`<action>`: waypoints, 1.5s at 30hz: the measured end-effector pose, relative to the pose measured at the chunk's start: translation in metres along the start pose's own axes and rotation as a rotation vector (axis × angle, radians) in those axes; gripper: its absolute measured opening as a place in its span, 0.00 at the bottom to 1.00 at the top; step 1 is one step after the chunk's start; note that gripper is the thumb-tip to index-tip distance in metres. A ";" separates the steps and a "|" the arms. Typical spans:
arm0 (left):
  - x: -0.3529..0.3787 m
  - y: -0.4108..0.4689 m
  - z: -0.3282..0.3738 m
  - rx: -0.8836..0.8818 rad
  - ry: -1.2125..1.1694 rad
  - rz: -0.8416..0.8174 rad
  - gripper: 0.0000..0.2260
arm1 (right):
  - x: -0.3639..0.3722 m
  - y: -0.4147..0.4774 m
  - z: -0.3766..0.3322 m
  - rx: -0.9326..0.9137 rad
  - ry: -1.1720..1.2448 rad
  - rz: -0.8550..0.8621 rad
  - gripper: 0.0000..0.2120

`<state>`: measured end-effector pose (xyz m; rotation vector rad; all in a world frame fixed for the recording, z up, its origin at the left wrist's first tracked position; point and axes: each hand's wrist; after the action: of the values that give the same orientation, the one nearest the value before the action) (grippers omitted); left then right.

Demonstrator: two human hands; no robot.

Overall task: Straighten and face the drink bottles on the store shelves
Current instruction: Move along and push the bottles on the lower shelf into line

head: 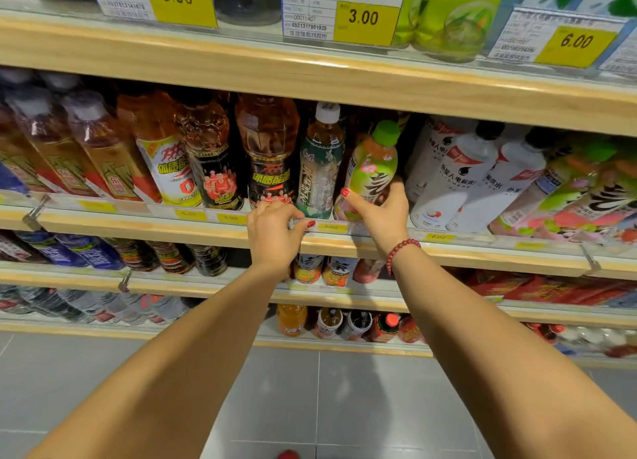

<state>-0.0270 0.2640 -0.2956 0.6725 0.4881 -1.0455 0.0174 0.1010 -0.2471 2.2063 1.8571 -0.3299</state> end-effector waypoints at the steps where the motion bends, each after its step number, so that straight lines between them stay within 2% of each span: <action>1: -0.001 0.001 0.001 -0.009 0.004 -0.008 0.06 | -0.003 -0.003 0.000 -0.005 0.018 0.013 0.23; 6: -0.009 0.005 0.009 -0.009 0.044 -0.040 0.08 | -0.019 -0.016 0.004 0.038 0.270 0.093 0.27; 11: -0.013 -0.001 0.014 -0.011 0.023 -0.052 0.11 | -0.040 -0.023 0.002 0.086 0.433 0.142 0.18; 14: -0.013 -0.009 0.022 0.014 -0.014 -0.048 0.13 | -0.056 -0.032 0.003 0.112 0.465 0.134 0.20; 16: -0.012 -0.014 0.032 0.061 -0.018 -0.077 0.13 | -0.068 -0.041 0.005 0.118 0.467 0.128 0.23; 23: 0.010 -0.035 0.089 0.229 -0.025 -0.239 0.14 | -0.132 -0.069 0.014 0.102 0.432 0.162 0.11; 30: 0.051 -0.059 0.159 0.313 -0.040 -0.313 0.16 | -0.216 -0.075 0.036 0.110 0.414 0.261 0.13; 33: 0.073 -0.069 0.183 0.344 -0.046 -0.334 0.17 | -0.250 -0.067 0.048 0.112 0.411 0.276 0.11; 38: 0.109 -0.083 0.207 0.319 -0.022 -0.295 0.17 | -0.295 -0.049 0.067 0.108 0.434 0.297 0.11; 45: 0.141 -0.104 0.219 0.240 0.011 -0.247 0.17 | -0.323 -0.022 0.081 0.099 0.393 0.213 0.12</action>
<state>-0.0491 -0.0138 -0.2626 0.8457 0.4674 -1.3482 -0.0604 -0.2230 -0.2209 2.6631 1.7868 0.0595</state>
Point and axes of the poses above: each hand's wrist, its own y-axis towards the middle knuckle, its own x-axis out of the palm, z = x × y, and after that the axes turned 4 degrees about -y, right-handed
